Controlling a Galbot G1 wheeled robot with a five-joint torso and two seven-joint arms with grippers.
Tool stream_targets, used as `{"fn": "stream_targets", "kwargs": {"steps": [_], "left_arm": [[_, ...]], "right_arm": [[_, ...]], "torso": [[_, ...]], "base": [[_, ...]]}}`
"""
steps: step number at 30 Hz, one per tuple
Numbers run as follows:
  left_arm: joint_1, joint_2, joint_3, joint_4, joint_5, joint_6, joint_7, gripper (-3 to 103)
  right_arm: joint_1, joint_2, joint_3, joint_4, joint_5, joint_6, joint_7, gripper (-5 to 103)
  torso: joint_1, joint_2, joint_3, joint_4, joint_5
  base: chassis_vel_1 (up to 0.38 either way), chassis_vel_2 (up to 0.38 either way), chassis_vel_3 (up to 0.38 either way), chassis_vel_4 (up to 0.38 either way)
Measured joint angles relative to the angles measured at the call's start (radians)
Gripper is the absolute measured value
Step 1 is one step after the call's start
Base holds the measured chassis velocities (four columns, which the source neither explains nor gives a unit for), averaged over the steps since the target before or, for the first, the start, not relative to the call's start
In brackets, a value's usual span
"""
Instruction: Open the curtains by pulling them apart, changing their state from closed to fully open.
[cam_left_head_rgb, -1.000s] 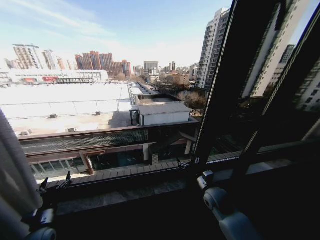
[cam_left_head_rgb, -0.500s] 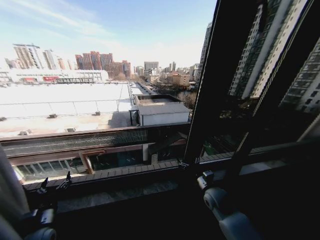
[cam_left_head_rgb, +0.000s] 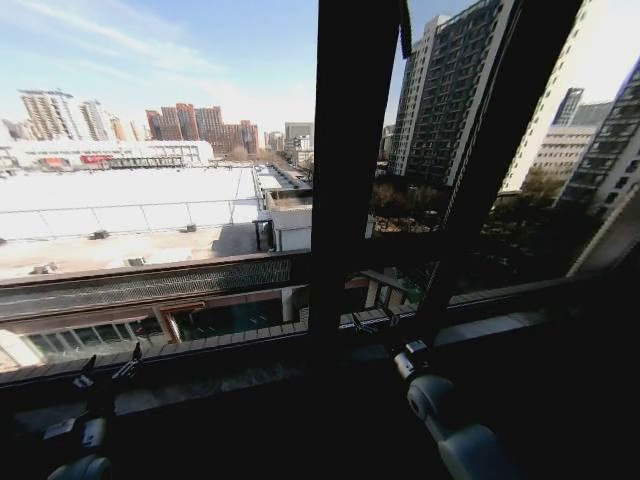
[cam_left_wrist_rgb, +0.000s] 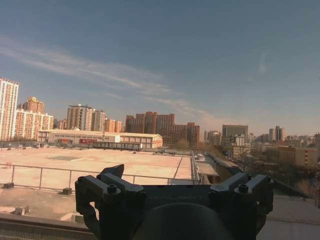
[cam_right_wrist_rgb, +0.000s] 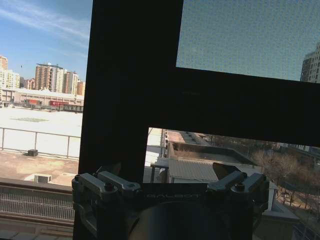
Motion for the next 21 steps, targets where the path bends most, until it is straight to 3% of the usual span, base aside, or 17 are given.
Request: {"fn": "stream_targets", "kwargs": {"steps": [21], "left_arm": [[0.0,0.0,0.0,0.0,0.0,0.0,0.0,100]], "right_arm": [[0.0,0.0,0.0,0.0,0.0,0.0,0.0,100]], "torso": [[0.0,0.0,0.0,0.0002,0.0]], "base": [[-0.347,-0.34,0.355,0.359]]}}
